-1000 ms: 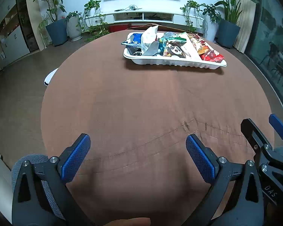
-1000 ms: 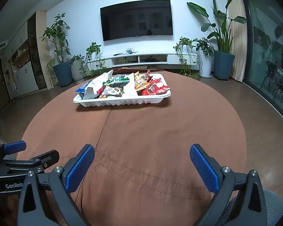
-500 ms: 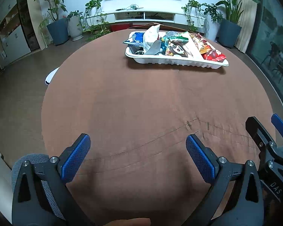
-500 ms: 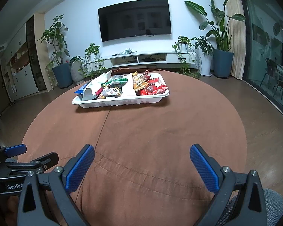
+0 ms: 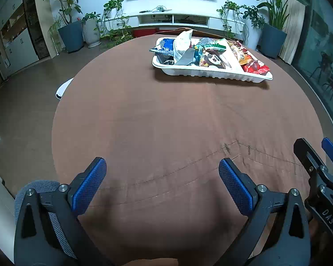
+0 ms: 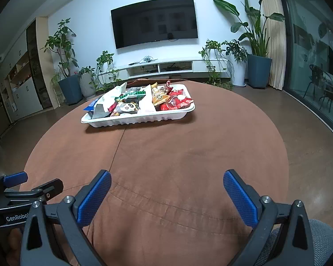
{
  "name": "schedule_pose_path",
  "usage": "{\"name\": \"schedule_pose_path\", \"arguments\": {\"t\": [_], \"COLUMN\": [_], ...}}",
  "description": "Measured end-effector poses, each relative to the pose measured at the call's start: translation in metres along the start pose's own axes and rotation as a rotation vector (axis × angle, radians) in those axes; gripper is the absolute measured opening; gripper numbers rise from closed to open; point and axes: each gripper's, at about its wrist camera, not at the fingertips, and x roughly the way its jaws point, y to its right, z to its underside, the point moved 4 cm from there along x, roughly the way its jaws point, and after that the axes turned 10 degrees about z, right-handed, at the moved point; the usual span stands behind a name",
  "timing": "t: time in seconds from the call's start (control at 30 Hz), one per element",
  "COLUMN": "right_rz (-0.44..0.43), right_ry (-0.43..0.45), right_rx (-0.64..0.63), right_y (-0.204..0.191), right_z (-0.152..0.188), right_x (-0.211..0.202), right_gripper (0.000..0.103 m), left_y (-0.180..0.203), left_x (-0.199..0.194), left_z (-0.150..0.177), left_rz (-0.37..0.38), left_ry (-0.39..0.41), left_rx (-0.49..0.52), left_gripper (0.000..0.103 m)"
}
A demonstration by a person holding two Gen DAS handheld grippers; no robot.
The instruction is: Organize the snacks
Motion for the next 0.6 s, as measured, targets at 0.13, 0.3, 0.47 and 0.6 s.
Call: {"name": "schedule_pose_path", "arguments": {"t": [0.13, 0.3, 0.47, 0.6], "right_rz": [0.000, 0.000, 0.000, 0.001], "right_ry": [-0.002, -0.002, -0.006, -0.006], "right_rx": [0.000, 0.000, 0.000, 0.000], "right_y": [0.0001, 0.0001, 0.0000, -0.0001], "right_z": [0.0000, 0.0006, 0.0007, 0.0008], "right_x": [0.0002, -0.0001, 0.0006, 0.0006], "right_gripper": [0.103, 0.103, 0.103, 0.103], "left_y": [0.0001, 0.0002, 0.0007, 0.0013], "left_x": [0.0004, 0.0013, 0.0018, 0.0016], "left_z": [0.0005, 0.0006, 0.0003, 0.0008], "left_rz": [0.000, 0.000, 0.001, 0.000], "left_ry": [-0.001, -0.001, -0.002, -0.003], "left_rx": [0.000, 0.000, -0.002, -0.001], "left_gripper": [0.103, 0.103, 0.103, 0.103]}}
